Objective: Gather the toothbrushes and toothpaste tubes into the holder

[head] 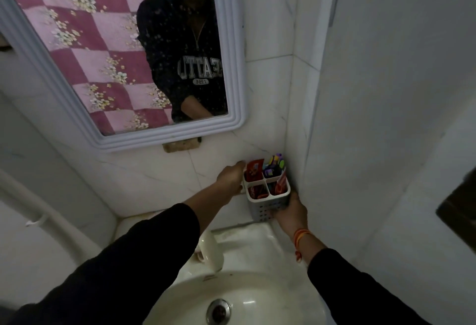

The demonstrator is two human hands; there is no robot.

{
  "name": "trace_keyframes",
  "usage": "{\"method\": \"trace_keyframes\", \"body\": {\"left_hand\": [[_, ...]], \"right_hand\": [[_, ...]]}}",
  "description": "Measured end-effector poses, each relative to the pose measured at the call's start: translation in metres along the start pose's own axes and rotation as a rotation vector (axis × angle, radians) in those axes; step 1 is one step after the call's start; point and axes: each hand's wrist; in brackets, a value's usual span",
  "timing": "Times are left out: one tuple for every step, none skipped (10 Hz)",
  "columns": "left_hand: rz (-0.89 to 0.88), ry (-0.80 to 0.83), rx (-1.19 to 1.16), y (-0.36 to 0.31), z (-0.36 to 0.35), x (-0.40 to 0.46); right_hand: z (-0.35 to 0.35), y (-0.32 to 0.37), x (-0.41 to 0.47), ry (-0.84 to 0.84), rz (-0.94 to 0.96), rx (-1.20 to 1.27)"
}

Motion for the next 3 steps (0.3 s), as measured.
{"method": "trace_keyframes", "body": {"left_hand": [[-0.112,-0.020,0.344,-0.005,0.012,-0.020],[-0.256,-0.009,0.549,-0.014,0.028,-0.049],[-0.398,-0.031,0.652,-0.020,0.052,-0.079]], "right_hand": [[0.007,0.007,-0.022,-0.048,0.002,-0.003],[0.016,0.015,-0.048,-0.094,0.032,0.001],[0.019,0.027,-0.079,-0.107,0.120,-0.050]]}}
Point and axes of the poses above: each hand's wrist, its own x-axis towards the middle knuckle, its own z-axis out of the back of the hand, y = z × x, and after that the axes turned 6 degrees about -z, right-handed
